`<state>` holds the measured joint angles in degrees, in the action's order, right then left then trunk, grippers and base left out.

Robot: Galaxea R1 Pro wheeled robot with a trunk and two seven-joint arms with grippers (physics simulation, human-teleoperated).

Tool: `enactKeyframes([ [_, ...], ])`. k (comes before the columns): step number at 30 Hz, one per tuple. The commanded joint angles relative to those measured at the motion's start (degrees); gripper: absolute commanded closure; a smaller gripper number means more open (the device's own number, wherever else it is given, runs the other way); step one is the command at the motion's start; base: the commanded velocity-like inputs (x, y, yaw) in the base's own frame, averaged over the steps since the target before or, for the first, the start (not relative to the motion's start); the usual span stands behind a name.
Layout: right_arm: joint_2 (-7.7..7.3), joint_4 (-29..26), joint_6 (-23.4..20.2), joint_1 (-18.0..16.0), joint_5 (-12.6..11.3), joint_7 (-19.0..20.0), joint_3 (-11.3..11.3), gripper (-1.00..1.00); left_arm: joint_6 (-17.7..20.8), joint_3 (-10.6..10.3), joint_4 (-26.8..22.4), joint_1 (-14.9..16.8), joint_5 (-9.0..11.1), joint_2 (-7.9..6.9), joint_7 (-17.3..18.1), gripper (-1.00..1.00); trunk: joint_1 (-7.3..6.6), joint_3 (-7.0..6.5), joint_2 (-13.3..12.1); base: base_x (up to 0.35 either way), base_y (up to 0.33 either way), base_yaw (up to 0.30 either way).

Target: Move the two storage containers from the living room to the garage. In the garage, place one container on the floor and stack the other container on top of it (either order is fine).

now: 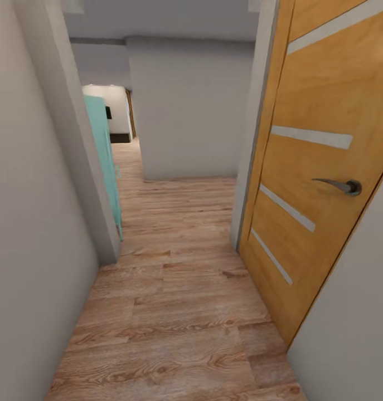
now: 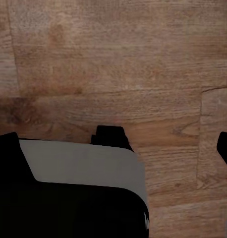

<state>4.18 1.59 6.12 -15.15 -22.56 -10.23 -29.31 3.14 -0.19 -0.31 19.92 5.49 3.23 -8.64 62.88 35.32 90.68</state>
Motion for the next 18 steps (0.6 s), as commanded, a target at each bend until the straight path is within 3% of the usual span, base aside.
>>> enactKeyframes([
  [1, 0.04, 0.17, 0.34, -0.05, -0.55, -0.05, -0.48, -1.00, 0.20, -0.07, -0.04, 0.04, 0.56, 0.02, -0.15, -1.00, 0.03, 0.05, 0.02, 0.296, 0.000, 0.269],
  [11, 0.04, 0.17, 0.30, -0.05, -0.55, -0.05, -0.48, -1.00, 0.20, -0.07, -0.04, 0.04, 0.53, 0.02, -0.15, -1.00, 0.03, 0.05, 0.02, 0.296, 0.000, 0.264],
  [18, -0.04, 0.17, 0.29, -0.06, -0.55, -0.05, -0.48, -1.00, 0.20, -0.07, -0.03, 0.04, 0.54, 0.02, -0.15, -1.00, 0.03, 0.05, 0.02, 0.296, 0.000, 0.042],
])
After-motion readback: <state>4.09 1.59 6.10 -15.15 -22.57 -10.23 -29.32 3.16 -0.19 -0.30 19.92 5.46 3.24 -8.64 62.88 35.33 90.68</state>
